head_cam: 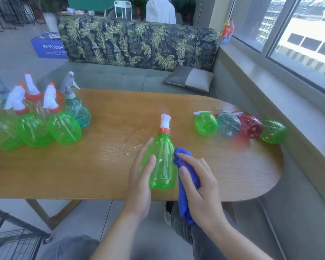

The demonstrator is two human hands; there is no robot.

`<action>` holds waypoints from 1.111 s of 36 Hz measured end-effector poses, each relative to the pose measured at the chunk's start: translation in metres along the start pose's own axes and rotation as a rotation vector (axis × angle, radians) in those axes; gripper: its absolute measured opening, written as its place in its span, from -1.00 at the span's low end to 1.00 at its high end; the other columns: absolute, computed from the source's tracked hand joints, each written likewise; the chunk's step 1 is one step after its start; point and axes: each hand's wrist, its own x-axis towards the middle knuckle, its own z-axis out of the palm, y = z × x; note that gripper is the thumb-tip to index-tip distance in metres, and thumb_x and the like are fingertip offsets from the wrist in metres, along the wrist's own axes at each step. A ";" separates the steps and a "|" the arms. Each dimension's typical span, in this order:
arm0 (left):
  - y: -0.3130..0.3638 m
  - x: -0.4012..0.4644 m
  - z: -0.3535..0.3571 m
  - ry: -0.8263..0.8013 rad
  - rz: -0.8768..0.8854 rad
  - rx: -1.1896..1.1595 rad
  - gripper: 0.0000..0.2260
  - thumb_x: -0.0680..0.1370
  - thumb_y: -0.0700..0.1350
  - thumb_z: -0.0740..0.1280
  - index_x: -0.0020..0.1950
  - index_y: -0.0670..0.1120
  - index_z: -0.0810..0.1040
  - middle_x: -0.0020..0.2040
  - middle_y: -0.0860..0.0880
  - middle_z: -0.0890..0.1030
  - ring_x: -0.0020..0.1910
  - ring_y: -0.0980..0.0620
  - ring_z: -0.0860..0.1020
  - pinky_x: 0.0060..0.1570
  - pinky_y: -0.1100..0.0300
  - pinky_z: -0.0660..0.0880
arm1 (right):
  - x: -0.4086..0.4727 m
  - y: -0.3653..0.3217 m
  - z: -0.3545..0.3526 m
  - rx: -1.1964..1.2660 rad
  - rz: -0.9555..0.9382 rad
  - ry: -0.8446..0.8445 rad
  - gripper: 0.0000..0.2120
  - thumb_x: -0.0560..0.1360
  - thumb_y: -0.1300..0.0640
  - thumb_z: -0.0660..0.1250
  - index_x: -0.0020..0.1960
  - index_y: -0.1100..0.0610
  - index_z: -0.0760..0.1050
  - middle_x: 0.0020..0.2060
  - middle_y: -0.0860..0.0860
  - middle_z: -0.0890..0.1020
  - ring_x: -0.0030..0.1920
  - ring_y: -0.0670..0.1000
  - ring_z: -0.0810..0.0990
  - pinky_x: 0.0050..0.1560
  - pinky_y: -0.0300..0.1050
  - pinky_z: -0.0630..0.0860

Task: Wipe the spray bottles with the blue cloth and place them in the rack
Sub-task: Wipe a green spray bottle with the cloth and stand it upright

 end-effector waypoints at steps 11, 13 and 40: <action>0.005 -0.001 0.004 -0.011 0.019 0.028 -0.53 0.61 0.27 0.33 0.53 0.26 0.54 0.58 0.12 0.51 0.62 0.02 0.39 0.62 -0.26 0.25 | 0.060 -0.019 -0.006 -0.246 -0.183 -0.059 -0.64 0.67 -0.16 0.19 0.41 -0.17 0.56 -0.03 -0.14 0.48 -0.02 -0.04 0.56 0.05 -0.22 0.49; 0.006 0.000 0.003 -0.013 0.017 0.033 -0.53 0.61 0.28 0.32 0.52 0.27 0.54 0.57 0.18 0.50 0.62 0.10 0.38 0.63 -0.21 0.25 | 0.062 -0.016 -0.001 -0.331 -0.217 -0.070 -0.64 0.68 -0.18 0.16 0.42 -0.20 0.54 -0.05 -0.20 0.42 -0.09 -0.09 0.54 0.00 -0.13 0.53; 0.008 0.000 -0.001 -0.015 -0.049 -0.030 -0.54 0.66 0.19 0.30 0.56 0.16 0.53 0.59 0.02 0.51 0.62 -0.09 0.41 0.62 -0.31 0.24 | 0.058 -0.023 0.000 -0.330 -0.294 -0.068 -0.68 0.68 -0.11 0.24 0.39 -0.16 0.59 -0.05 -0.21 0.41 -0.10 -0.12 0.55 0.03 -0.11 0.55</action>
